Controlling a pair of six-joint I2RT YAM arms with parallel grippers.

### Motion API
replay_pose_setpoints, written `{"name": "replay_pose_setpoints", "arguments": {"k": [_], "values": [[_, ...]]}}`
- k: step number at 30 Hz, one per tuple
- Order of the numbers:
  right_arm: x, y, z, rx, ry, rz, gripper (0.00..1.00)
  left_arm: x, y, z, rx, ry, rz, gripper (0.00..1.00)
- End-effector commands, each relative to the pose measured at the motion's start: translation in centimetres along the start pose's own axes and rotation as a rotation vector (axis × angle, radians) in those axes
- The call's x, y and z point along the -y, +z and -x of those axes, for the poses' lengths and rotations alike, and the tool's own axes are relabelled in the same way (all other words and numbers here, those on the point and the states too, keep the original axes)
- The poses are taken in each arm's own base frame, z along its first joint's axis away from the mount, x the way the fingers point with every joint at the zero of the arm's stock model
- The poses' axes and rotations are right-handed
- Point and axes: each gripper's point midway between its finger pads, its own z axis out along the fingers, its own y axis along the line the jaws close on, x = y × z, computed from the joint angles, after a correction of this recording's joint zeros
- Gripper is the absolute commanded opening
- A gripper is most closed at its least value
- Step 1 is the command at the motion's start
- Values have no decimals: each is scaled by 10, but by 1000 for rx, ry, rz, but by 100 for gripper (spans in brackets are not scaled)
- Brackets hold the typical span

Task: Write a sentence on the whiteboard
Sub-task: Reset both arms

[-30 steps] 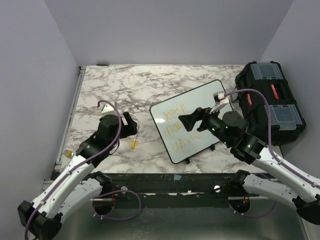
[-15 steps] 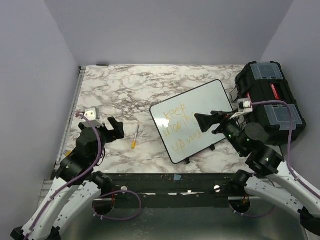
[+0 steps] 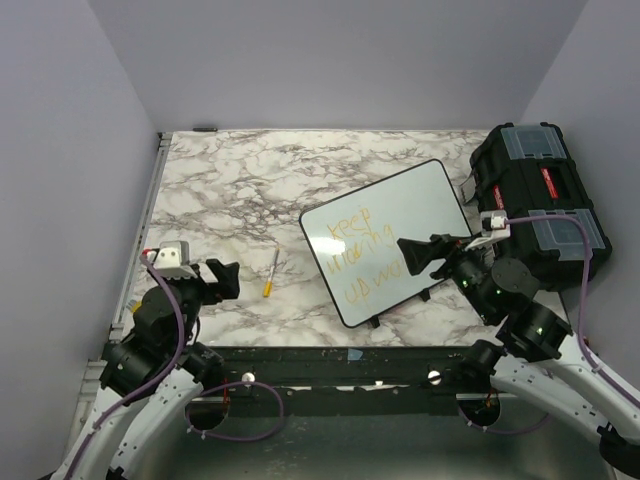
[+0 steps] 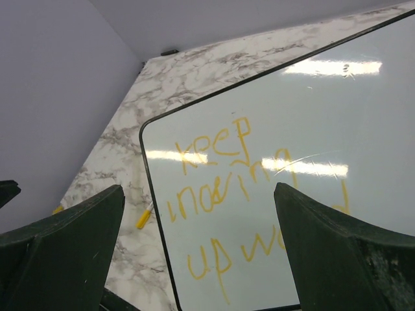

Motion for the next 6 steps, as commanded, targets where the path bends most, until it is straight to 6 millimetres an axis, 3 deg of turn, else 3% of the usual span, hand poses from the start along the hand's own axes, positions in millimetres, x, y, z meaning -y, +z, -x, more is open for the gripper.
{"name": "replay_pose_setpoints", "arguments": {"k": [1, 6], "values": [[-15, -3, -1, -6, -47, 93, 100, 1, -4, -2, 17, 5, -30, 98], [-14, 2, -5, -31, -63, 77, 100, 1, -4, -2, 19, 2, -34, 98]]}}
